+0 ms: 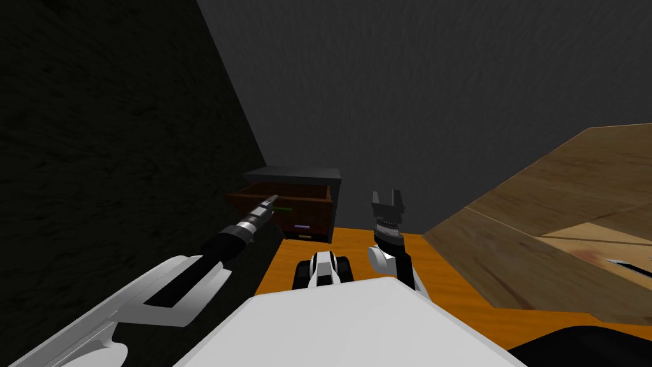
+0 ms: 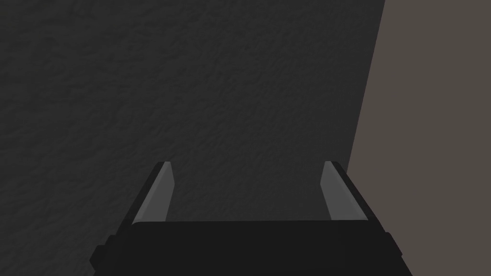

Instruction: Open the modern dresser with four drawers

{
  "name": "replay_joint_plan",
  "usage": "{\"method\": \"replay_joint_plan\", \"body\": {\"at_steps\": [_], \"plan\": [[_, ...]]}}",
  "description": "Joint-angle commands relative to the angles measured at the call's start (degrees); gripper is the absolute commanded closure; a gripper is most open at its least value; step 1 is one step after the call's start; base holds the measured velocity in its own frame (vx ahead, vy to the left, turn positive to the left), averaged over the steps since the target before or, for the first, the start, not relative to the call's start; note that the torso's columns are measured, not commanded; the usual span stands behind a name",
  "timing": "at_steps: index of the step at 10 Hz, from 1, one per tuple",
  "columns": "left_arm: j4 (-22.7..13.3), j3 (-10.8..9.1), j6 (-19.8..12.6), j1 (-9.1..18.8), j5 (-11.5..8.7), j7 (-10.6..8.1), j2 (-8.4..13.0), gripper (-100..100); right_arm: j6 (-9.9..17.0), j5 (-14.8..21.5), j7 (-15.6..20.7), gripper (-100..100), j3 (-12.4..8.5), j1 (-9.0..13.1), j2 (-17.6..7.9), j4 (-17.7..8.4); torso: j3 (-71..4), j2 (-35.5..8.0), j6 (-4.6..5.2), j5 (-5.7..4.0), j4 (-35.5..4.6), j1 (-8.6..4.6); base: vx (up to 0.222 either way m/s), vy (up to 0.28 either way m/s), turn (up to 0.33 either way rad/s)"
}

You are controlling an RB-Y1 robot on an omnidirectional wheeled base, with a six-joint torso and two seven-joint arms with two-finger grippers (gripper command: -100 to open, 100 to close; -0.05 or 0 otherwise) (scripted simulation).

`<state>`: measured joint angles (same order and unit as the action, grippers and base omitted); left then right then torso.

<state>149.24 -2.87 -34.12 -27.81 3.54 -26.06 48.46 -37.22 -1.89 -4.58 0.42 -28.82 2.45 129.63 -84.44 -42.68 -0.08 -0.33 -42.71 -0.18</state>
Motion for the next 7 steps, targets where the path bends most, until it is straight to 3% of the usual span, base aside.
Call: {"method": "replay_joint_plan", "body": {"at_steps": [1, 2, 7], "plan": [[0.19, -0.93, -1.18, 0.44, -0.99, -1.12, 1.46, -100, 0.0, 0.0, 0.0, 0, 0.0, 0.0, 0.0, 0.0, 0.09, -0.19, -0.06, -0.1, -0.18, -0.03, -0.008, -0.006, -0.013], [0.06, -0.96, -1.49, 0.39, -1.14, -1.39, 1.6, 0, 0.0, 0.0, 0.0, 0, 0.0, 0.0, 0.0, 0.0, 0.14, -0.15, -0.02, 0.02, -0.03, -0.03, 0.0, 0.0, 0.0], [-0.42, -0.56, -1.84, -0.04, -1.29, -1.43, 1.55, 0, 0.0, 0.0, 0.0, 0, 0.0, 0.0, 0.0, 0.0, -0.11, 0.34, 0.1, 0.25, 0.35, 0.08, 0.0, 0.0, 0.0]]}}
